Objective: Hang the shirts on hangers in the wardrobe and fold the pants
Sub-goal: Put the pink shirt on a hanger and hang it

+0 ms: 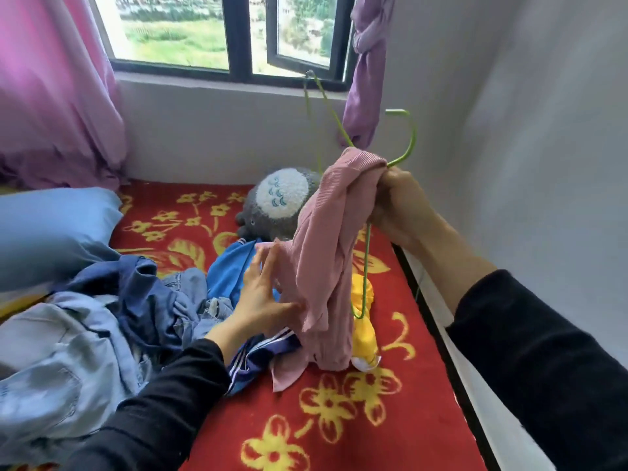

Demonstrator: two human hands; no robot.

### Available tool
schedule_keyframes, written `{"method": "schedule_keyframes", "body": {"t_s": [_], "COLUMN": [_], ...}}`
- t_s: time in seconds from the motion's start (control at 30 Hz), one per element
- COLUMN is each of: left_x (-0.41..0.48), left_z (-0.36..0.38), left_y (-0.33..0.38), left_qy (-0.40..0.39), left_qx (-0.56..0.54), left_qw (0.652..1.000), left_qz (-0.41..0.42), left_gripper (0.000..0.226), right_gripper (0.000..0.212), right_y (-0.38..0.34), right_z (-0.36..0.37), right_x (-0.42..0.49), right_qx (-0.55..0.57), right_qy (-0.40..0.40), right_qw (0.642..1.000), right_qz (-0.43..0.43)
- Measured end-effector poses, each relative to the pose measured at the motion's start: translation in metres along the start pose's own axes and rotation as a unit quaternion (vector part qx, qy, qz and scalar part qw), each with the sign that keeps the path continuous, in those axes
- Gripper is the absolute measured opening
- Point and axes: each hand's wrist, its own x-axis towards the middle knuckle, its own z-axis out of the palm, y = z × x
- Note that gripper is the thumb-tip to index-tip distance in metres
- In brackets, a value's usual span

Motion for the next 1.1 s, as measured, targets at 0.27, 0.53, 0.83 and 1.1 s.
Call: {"method": "schedule_keyframes", "body": {"t_s": [0.27, 0.53, 0.83, 1.1], "left_x": [0.034, 0.038, 0.054, 0.066], "left_z": [-0.06, -0.096, -0.116, -0.122], "left_y": [0.066, 0.092, 0.137, 0.206], "left_qy": [0.023, -0.086, 0.008, -0.018], "left_qx": [-0.042, -0.163, -0.24, -0.413], "left_qw": [0.997, 0.982, 0.97, 0.91], "left_qz": [0.064, 0.031, -0.027, -0.005], "left_gripper": [0.02, 0.015, 0.021, 0.02], "right_gripper": [0.036, 0.022, 0.017, 0.047], "right_y": [-0.07, -0.077, -0.005, 0.067], "right_z": [0.016, 0.003, -0.022, -0.004], "right_x": [0.005, 0.034, 0.02, -0.02], "right_qx": [0.127, 0.023, -0.201, -0.246], "right_qy": [-0.036, 0.028, 0.071, 0.013], "right_qw": [0.991, 0.996, 0.974, 0.959], "right_qz": [-0.033, -0.084, 0.072, 0.139]}}
